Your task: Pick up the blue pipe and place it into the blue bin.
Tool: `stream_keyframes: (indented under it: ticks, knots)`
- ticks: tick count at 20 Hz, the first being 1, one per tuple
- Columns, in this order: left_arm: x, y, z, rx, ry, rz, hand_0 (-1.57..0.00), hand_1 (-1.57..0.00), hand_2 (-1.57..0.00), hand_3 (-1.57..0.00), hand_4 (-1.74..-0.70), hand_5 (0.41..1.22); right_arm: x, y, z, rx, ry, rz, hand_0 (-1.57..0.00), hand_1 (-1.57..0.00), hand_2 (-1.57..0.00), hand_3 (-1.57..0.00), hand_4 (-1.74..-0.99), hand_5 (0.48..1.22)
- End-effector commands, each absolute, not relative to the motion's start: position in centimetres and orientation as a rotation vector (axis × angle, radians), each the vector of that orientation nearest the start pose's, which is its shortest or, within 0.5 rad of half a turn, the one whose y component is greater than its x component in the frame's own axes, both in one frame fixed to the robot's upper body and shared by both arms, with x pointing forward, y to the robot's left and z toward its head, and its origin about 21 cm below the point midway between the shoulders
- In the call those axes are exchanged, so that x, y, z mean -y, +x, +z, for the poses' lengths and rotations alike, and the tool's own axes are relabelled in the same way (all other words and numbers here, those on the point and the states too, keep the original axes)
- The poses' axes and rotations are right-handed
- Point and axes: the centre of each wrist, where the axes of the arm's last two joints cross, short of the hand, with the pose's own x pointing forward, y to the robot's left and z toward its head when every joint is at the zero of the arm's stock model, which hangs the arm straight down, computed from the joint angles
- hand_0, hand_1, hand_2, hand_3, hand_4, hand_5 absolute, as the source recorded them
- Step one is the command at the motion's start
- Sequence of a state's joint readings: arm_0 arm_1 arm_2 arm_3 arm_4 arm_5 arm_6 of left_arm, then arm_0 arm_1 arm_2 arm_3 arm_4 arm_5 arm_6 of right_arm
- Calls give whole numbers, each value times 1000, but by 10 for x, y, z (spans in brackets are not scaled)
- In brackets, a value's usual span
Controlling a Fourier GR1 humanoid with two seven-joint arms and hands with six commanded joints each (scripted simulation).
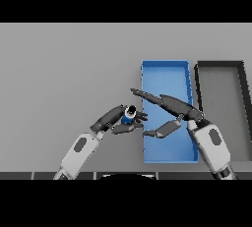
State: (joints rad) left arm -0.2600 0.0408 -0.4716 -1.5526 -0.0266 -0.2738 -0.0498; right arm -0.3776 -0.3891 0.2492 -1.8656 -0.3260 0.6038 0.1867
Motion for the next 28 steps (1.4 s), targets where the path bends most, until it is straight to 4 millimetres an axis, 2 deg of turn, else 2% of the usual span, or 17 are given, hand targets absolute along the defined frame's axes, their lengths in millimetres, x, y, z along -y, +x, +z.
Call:
stream_keyframes:
  ticks: [1, 6, 9, 11, 12, 13, 14, 15, 16, 18, 19, 21, 23, 25, 28]
  knots:
    - [-97, 268, 49, 1699, -576, -798, -1571, -1571, -1571, -1571, -1476, 1221, 191, 282, 169, 1723, 583, 1147, 1, 1, 1, 1, -1220, 525]
    - [-100, 270, 47, 1699, -610, -801, -1571, -1571, -1571, -1571, -1476, 1221, 158, 291, 169, 1664, 645, 1258, 1, 1, 1, 1, -1192, 514]
    - [-106, 272, 45, 1677, -644, -795, -1571, -1571, -1571, -1571, -1459, 1221, 139, 298, 172, 1628, 677, 1294, 1, 1, -1, 1, -1208, 512]
    - [-102, 276, 45, 1696, -643, -815, -1571, -1571, -1571, -1571, -1456, 1221, 129, 299, 171, 1629, 693, 1314, 1, -32, -54, -6, -1215, 513]
    - [-102, 277, 44, 1698, -667, -806, -1571, -1571, -1571, -1571, -1460, 1221, 126, 299, 172, 1622, 704, 1319, -24, -108, -130, -49, -1222, 517]
    - [-103, 274, 42, 1677, -643, -802, -1571, -1571, -1571, -1571, -1515, 1221, 122, 301, 171, 1603, 712, 1332, -166, -241, -249, -143, -1255, 519]
    - [-104, 273, 43, 1655, -619, -793, -1571, -1571, -1541, -1304, -1560, 1221, 121, 305, 171, 1598, 715, 1336, -398, -437, -428, -307, -1303, 520]
    - [-103, 271, 43, 1640, -629, -791, -1571, -1571, -1528, -1139, -1596, 1221, 116, 305, 171, 1598, 722, 1345, -630, -652, -657, -504, -1383, 523]
    - [-104, 273, 45, 1646, -622, -802, -1571, -1571, -1537, -1163, -1625, 1221, 114, 303, 171, 1606, 728, 1351, -818, -836, -840, -662, -1446, 527]
    - [-101, 273, 42, 1658, -643, -795, -1571, -1571, -1549, -1228, -1667, 1221, 111, 306, 170, 1604, 756, 1334, -1089, -1101, -1103, -896, -1537, 600]
    - [-101, 271, 42, 1663, -650, -789, -1571, -1571, -1553, -1271, -1682, 1221, 111, 304, 166, 1618, 802, 1299, -1186, -1195, -1196, -1031, -1513, 671]
    - [-101, 272, 45, 1668, -635, -798, -1571, -1571, -1560, -1331, -1703, 1221, 109, 304, 166, 1633, 823, 1274, -1324, -1330, -1331, -1225, -1481, 869]
    - [-96, 271, 47, 1676, -641, -800, -1571, -1571, -1549, -1372, -1717, 1221, 108, 301, 164, 1681, 844, 1279, -1413, -1417, -1418, -1350, -1474, 996]
    - [-102, 271, 44, 1672, -633, -805, -1571, -1571, -1545, -1396, -1725, 1221, 109, 297, 161, 1686, 830, 1295, -1470, -1472, -1473, -1429, -1481, 1077]
    - [-102, 272, 45, 1703, -639, -803, -1571, -1571, -1558, -1437, -1733, 1221, 105, 293, 161, 1651, 868, 1238, -1519, -1520, -1521, -1499, -1490, 1147]
